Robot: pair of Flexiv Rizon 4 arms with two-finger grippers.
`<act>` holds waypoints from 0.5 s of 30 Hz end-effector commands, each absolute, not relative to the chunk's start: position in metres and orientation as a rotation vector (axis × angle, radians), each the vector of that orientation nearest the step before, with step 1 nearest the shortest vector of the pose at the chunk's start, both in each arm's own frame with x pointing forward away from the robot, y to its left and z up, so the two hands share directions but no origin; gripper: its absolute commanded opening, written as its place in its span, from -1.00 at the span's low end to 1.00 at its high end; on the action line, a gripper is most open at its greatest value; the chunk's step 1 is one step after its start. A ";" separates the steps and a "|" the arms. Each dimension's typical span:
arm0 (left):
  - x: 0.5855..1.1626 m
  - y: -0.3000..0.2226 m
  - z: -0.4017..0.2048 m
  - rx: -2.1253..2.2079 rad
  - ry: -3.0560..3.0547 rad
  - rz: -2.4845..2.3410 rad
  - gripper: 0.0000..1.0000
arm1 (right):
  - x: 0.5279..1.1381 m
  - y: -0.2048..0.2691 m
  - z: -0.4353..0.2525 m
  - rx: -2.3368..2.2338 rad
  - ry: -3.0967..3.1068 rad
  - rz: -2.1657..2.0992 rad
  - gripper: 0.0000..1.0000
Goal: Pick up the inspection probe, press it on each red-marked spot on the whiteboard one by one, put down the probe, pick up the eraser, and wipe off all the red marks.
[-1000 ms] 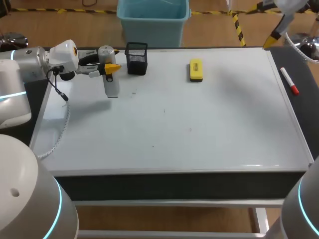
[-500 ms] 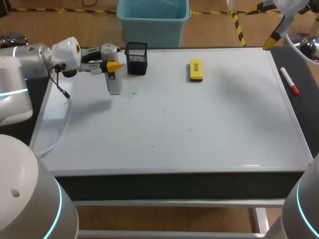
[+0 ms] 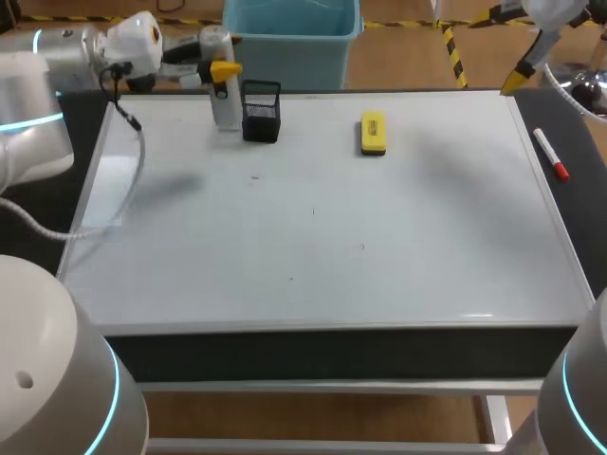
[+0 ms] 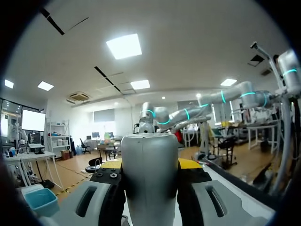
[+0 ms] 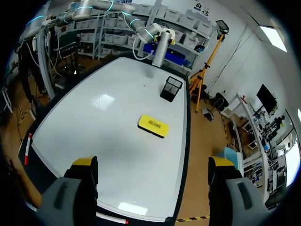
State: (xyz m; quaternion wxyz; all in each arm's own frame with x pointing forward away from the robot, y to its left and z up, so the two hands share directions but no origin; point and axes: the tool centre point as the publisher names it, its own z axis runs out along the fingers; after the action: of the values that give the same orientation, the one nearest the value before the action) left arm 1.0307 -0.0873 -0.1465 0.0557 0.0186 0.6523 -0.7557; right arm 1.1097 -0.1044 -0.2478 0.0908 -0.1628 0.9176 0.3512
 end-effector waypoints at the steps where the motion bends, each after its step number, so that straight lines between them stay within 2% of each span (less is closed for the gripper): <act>1: 1.057 -0.097 -0.135 0.175 2.030 -2.323 -1.00 | 1.110 -0.105 -0.247 -0.487 2.731 1.038 1.00; 15: 1.110 -0.119 -0.144 0.197 2.027 -2.382 -1.00 | 1.110 -0.105 -0.247 -0.487 2.731 1.038 1.00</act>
State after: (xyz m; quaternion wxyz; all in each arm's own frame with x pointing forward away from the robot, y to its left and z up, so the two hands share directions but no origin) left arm 1.0951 -0.1147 -0.1399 0.0448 0.0171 0.6503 -0.7582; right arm 1.1094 -0.1040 -0.2480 0.0915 -0.1626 0.9178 0.3505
